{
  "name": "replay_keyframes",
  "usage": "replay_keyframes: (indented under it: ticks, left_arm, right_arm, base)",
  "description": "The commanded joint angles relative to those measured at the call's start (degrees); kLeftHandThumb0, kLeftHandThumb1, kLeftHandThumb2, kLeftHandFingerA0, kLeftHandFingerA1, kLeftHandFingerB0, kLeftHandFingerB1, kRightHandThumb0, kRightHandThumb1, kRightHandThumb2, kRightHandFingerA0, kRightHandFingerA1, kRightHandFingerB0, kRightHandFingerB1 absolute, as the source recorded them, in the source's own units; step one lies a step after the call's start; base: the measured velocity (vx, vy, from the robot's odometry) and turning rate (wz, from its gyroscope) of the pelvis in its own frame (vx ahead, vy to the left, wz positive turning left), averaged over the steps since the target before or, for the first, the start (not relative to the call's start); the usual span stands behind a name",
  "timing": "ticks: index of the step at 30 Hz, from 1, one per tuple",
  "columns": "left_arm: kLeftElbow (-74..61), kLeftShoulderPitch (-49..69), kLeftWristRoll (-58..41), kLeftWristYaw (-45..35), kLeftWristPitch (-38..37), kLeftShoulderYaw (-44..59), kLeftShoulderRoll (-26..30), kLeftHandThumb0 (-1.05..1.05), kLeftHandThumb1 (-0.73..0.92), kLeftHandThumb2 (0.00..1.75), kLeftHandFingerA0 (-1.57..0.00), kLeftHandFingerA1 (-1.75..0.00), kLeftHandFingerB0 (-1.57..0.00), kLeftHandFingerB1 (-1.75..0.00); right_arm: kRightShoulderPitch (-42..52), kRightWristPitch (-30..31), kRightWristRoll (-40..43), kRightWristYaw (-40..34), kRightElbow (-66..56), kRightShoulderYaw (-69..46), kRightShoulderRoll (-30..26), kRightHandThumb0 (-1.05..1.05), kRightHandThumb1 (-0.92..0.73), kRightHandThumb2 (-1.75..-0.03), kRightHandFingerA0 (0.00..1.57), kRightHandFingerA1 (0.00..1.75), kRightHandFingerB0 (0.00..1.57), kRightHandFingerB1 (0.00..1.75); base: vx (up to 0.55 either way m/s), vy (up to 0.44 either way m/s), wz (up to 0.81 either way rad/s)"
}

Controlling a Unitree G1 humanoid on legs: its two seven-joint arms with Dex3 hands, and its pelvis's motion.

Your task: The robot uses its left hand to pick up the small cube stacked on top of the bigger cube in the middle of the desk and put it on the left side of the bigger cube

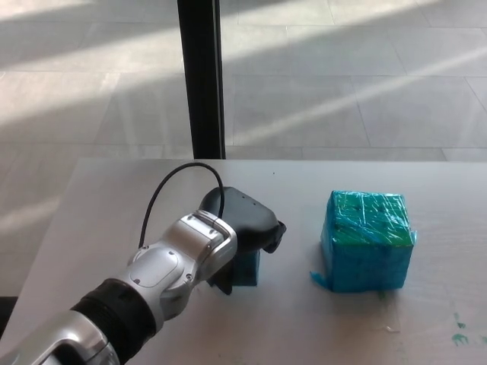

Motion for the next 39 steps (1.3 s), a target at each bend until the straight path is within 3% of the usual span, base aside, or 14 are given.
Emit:
replay_keyframes:
  ticks: [1, 4, 11, 12, 14, 15, 17, 23, 24, 25, 26, 35, 36, 39]
  left_arm:
    - [0.3, -2.0, 1.9, -12.6, 7.0, -1.1, -0.3, -0.63, 0.59, 0.58, -0.41, -0.64, -0.36, -0.37]
    - [0.2, -2.5, 2.8, -15.9, 7.5, -2.1, 0.2, -0.71, 0.47, 0.84, -0.17, -0.56, -0.22, -0.46]
    - [1.3, -2.4, 2.3, -17.7, 9.4, -2.1, 0.0, -0.74, 0.57, 0.59, -0.09, -0.55, -0.16, -0.37]
    - [1.6, -2.7, 1.7, -18.5, 9.9, -1.7, -0.2, -0.76, 0.45, 0.90, -0.02, -0.48, -0.05, -0.25]
    - [1.7, -2.8, 1.6, -18.9, 10.1, -1.5, -0.2, -0.76, 0.45, 0.90, -0.02, -0.48, -0.05, -0.25]
    - [1.7, -3.0, 1.0, -19.2, 10.0, -0.9, 0.1, -0.92, 0.52, 0.94, 0.00, -0.14, -0.04, 0.00]
    - [1.6, -3.3, -0.8, -20.6, 10.7, 0.8, 0.0, -0.95, 0.55, 0.77, 0.00, 0.00, 0.00, -0.07]
    - [-2.9, -2.9, -3.6, -21.8, 13.2, 6.9, 0.8, -1.01, 0.49, 0.93, 0.00, 0.00, 0.00, 0.00]
    - [-4.6, -3.2, -5.0, -20.4, 11.9, 9.2, 1.9, -1.05, 0.63, 0.62, 0.00, 0.00, 0.00, 0.00]
    - [-5.9, -3.7, -6.3, -20.9, 12.5, 11.6, 2.3, -1.04, 0.48, 0.89, 0.00, 0.00, 0.00, 0.00]
    - [-6.5, -3.7, -7.7, -20.2, 12.5, 13.6, 2.3, -1.05, 0.61, 0.60, 0.00, 0.00, 0.00, 0.00]
    - [-18.2, 2.3, -27.1, -13.3, 11.0, 40.6, 0.8, -1.05, 0.77, 0.63, 0.00, 0.00, 0.00, 0.00]
    - [-20.5, 3.3, -29.2, -13.4, 11.6, 43.6, 0.5, -1.01, 0.65, 0.88, 0.00, 0.00, 0.00, 0.00]
    - [-22.4, 5.9, -31.4, -12.7, 11.3, 49.0, 2.1, -1.05, 0.83, 0.66, 0.00, 0.00, 0.00, 0.00]
  right_arm:
    - [-0.3, 0.7, 0.3, 0.1, 0.3, -0.2, -0.4, -0.33, -0.66, -0.60, 0.69, 0.60, 0.57, 0.43]
    - [-0.2, 0.6, 0.6, 0.4, 0.5, -0.4, -0.3, -0.32, -0.66, -0.60, 0.68, 0.59, 0.57, 0.42]
    - [-0.2, 0.7, 0.2, 0.2, 0.3, 0.0, -0.5, -0.34, -0.65, -0.59, 0.69, 0.58, 0.57, 0.42]
    - [-0.3, 0.8, 0.5, 0.6, 0.4, -0.2, -0.5, -0.34, -0.64, -0.59, 0.68, 0.60, 0.57, 0.42]
    - [-0.4, 1.0, 0.6, 0.7, 0.4, -0.3, -0.5, -0.34, -0.64, -0.59, 0.68, 0.60, 0.57, 0.42]
    - [-0.2, 0.8, 0.6, 0.8, 0.5, -0.3, -0.5, -0.34, -0.64, -0.59, 0.69, 0.60, 0.56, 0.41]
    - [0.1, 1.2, 1.0, 1.3, -0.4, -0.6, -0.6, -0.34, -0.64, -0.59, 0.67, 0.59, 0.56, 0.41]
    - [0.9, -0.1, 0.1, 1.3, -0.3, 0.1, -0.9, -0.36, -0.63, -0.59, 0.65, 0.53, 0.52, 0.40]
    - [0.9, 0.4, -0.1, 1.2, -0.4, 0.3, -1.0, -0.37, -0.64, -0.59, 0.66, 0.55, 0.53, 0.40]
    - [1.0, 1.1, 0.2, 1.7, -1.3, 0.2, -1.0, -0.36, -0.63, -0.59, 0.67, 0.58, 0.54, 0.40]
    - [1.4, 1.1, 0.2, 1.7, -1.8, 0.3, -1.1, -0.35, -0.64, -0.59, 0.66, 0.56, 0.54, 0.40]
    - [3.1, 2.4, 0.2, 2.3, -4.6, 0.4, -1.2, -0.34, -0.64, -0.60, 0.65, 0.55, 0.52, 0.38]
    - [2.9, 3.0, 0.2, 2.4, -4.5, 0.5, -1.1, -0.33, -0.64, -0.59, 0.64, 0.54, 0.52, 0.38]
    - [3.3, 2.6, -0.5, 2.1, -5.3, 1.0, -1.3, -0.34, -0.64, -0.59, 0.65, 0.56, 0.52, 0.38]
  base:
    - [0.00, 0.000, 0.00]
    - [0.00, 0.000, 0.00]
    - [0.00, 0.000, 0.00]
    - [0.00, 0.000, 0.00]
    - [0.00, 0.000, 0.00]
    - [0.00, 0.000, 0.00]
    - [0.00, 0.000, 0.00]
    - [0.00, 0.000, 0.00]
    - [0.00, 0.000, 0.00]
    - [0.00, 0.000, 0.00]
    - [0.00, 0.000, 0.00]
    - [0.00, 0.000, 0.00]
    - [0.00, 0.000, 0.00]
    - [0.00, 0.000, 0.00]
